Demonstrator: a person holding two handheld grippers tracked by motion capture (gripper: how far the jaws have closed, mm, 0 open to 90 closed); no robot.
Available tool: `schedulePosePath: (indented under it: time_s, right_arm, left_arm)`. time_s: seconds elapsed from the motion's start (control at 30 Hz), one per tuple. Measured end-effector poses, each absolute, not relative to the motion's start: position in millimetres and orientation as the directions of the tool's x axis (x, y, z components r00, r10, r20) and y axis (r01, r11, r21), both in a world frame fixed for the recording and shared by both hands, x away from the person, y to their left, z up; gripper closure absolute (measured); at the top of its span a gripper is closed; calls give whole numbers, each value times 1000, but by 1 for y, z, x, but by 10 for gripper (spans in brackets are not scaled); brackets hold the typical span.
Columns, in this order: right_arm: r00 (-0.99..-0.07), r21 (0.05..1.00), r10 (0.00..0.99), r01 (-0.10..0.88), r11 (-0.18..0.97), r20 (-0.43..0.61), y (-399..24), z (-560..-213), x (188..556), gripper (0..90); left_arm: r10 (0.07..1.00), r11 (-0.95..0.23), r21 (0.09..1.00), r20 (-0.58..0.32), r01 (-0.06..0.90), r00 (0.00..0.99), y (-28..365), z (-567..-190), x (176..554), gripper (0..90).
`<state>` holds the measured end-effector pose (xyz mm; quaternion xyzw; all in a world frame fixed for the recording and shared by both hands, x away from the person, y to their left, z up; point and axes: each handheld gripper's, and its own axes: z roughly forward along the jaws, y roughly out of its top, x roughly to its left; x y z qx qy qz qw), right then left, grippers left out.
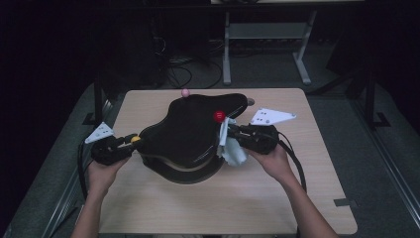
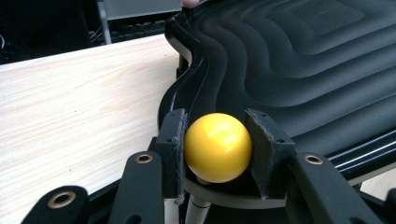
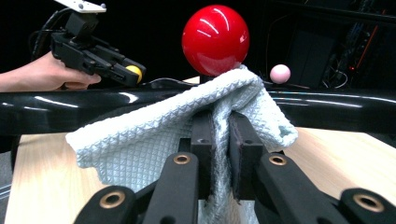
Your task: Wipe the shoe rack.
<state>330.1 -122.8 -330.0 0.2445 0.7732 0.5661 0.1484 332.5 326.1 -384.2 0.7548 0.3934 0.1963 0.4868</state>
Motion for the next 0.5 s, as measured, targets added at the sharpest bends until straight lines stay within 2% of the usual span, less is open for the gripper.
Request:
schedulePosePath:
  time_s: [0.27,0.5]
  right_arm:
    - [-845,948,534,199,248,37,-122,-331,325,819]
    - [-806,941,591,199,274,-2,-135,-322,334,820]
  left_arm:
    - [783,-212,893,-89,398,616,329,-385,330,602]
    - [784,-208,896,-86,391,615,330,-386,329,601]
